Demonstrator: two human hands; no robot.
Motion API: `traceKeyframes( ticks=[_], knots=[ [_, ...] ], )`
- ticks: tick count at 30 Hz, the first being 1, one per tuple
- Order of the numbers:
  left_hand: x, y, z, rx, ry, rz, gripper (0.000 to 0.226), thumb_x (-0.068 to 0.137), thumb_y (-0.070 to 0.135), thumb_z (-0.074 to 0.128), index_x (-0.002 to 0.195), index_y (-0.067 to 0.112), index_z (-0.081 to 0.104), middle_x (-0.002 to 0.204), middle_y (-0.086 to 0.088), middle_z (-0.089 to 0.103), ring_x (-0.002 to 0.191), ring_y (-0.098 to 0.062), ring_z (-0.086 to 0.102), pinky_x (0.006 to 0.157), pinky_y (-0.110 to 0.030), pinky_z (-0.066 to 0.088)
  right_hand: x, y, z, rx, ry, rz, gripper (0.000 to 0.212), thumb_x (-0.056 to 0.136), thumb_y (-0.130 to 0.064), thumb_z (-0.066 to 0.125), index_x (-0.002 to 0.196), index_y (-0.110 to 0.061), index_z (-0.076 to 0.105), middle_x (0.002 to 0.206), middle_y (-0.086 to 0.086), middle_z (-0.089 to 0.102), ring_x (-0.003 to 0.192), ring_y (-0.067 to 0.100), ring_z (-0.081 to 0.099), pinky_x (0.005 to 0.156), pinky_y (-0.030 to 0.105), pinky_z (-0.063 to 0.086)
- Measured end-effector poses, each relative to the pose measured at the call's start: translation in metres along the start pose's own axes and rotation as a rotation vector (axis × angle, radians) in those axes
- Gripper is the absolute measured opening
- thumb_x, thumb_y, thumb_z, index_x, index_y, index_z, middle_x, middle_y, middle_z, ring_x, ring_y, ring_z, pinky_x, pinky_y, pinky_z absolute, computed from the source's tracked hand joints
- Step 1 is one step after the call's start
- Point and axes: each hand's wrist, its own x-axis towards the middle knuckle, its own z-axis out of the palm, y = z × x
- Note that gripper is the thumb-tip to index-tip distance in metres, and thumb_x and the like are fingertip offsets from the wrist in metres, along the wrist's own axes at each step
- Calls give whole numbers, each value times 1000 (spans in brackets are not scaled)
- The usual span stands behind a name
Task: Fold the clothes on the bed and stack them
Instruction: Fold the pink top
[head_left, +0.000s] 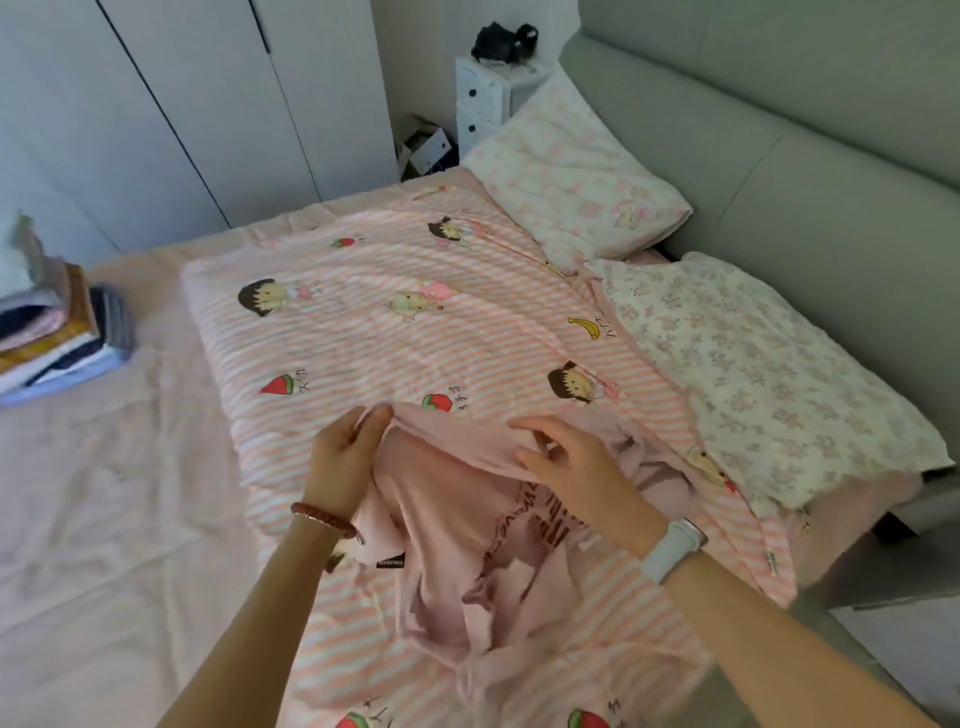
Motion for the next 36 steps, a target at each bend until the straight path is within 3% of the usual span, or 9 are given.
traceKeyframes(
  ticks=[3,5,7,9,18,23,27,32,36],
  knots=[
    [-10,-4,-36,-4,342,-111,37,93,23,53,57,15,46,57,6,47,59,-4,44,58,-18,36,-2,-29,19,149,137,-72,32,91,-6,54,116,-26,55,109,-19,58,101,-14,54,87,7,43],
    [-5,-18,-58,83,461,-241,38,95,24,47,63,5,46,67,-14,54,72,-30,49,66,-29,39,-7,-28,30,107,156,-56,36,93,-7,51,123,-26,50,119,-15,55,108,-14,49,89,3,38],
    [-1,-41,-75,247,383,-436,31,95,25,45,102,-3,56,114,-29,55,106,-41,50,89,-39,40,-15,-11,40,5,134,78,38,94,-8,49,130,-18,48,127,-8,52,111,-4,48,88,3,35],
    [-5,-63,-80,436,263,-561,49,94,28,47,137,6,39,141,-24,36,127,-40,38,106,-43,31,-30,17,49,-73,116,276,38,95,-9,46,132,-12,46,132,0,51,115,10,49,90,12,34],
    [-69,-143,11,596,-362,-415,37,93,16,50,129,7,49,131,-14,49,119,-27,49,100,-34,40,-118,145,94,47,128,940,36,98,-14,39,131,-3,44,128,13,50,118,28,47,87,29,37],
    [-76,-171,42,724,-491,-378,34,93,17,47,126,9,53,128,-11,54,117,-24,51,97,-27,36,-106,187,117,300,226,980,61,88,-28,54,143,-20,30,136,0,45,123,24,45,103,43,40],
    [-67,-172,53,913,-486,-207,32,92,17,46,122,12,57,125,-11,56,116,-28,48,99,-31,34,-96,186,117,235,210,955,6,91,-20,50,94,-16,50,85,-4,50,90,21,49,66,26,41],
    [-46,-133,93,811,-648,-103,34,94,16,47,127,12,53,129,-10,52,116,-24,49,99,-30,38,-107,166,72,185,384,805,18,94,-15,45,111,-14,50,94,-1,46,84,16,44,73,27,38],
    [-27,-87,133,706,-804,22,37,94,15,48,131,12,48,132,-7,50,116,-21,51,97,-23,36,-100,140,6,-1,119,736,18,92,-12,49,96,5,55,74,4,48,65,17,46,58,24,37]
  ],
)
